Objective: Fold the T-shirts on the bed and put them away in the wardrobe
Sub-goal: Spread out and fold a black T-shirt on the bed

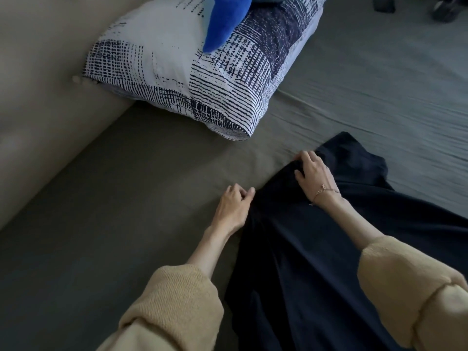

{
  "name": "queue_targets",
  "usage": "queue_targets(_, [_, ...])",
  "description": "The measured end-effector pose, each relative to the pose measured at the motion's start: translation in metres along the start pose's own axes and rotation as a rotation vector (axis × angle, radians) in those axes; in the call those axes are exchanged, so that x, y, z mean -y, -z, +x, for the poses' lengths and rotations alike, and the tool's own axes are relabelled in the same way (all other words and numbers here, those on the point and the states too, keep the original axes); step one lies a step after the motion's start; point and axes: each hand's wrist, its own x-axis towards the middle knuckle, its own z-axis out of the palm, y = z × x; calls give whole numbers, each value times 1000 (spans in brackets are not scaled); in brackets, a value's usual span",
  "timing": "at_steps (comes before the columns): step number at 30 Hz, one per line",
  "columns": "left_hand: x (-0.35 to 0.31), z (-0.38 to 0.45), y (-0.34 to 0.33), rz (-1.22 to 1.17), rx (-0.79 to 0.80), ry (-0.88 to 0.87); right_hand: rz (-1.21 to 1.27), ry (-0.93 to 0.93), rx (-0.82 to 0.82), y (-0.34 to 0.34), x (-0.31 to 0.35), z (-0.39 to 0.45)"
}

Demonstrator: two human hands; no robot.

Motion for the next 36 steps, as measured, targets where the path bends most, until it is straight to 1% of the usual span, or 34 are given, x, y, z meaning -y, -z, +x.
queue_targets(2, [6, -9, 5, 10, -1, 48, 35, 54, -36, 4, 6, -18])
queue_targets(3, [11, -16, 8, 32, 21, 80, 73, 86, -27, 5, 10, -29])
queue_targets(5, [23, -26, 11, 43, 72, 137, 135, 138, 68, 6, 19, -51])
queue_targets(7, [30, -43, 15, -28, 143, 184, 183, 159, 224, 7, 32, -76])
queue_targets(9, [33, -63, 19, -61, 235, 248, 214, 129, 367, 8, 44, -99])
queue_targets(12, [41, -87, 23, -35, 391, 325, 238, 16, 552, 9, 55, -128])
queue_targets(17, [59, -130, 24, 46, 575, 373, 275, -112, 718, 19, 71, -186])
queue_targets(20, [62, -159, 16, 0, 591, 371, 244, -153, 811, 32, 86, -231])
queue_targets(21, [63, -167, 14, -54, 574, 374, 190, -160, 823, 35, 91, -245])
queue_targets(22, [64, -176, 13, -141, 542, 384, 96, -143, 801, 37, 96, -260])
queue_targets(24, [65, -188, 11, -361, 481, 426, -127, -61, 663, 37, 103, -283])
queue_targets(25, [67, -194, 10, -436, 448, 434, -169, -47, 595, 36, 107, -293])
queue_targets(27, [69, -202, 9, -512, 320, 432, -124, -106, 512, 34, 115, -311])
queue_targets(29, [73, -207, 9, -575, 183, 431, -46, -223, 469, 31, 125, -325])
queue_targets(30, [76, -208, 11, -596, 174, 445, -28, -274, 465, 30, 130, -330])
queue_targets(33, [82, -216, 13, -590, 318, 504, -86, -337, 440, 24, 140, -343])
queue_targets(36, [81, -223, 9, -488, 366, 418, -109, -359, 487, 19, 145, -350])
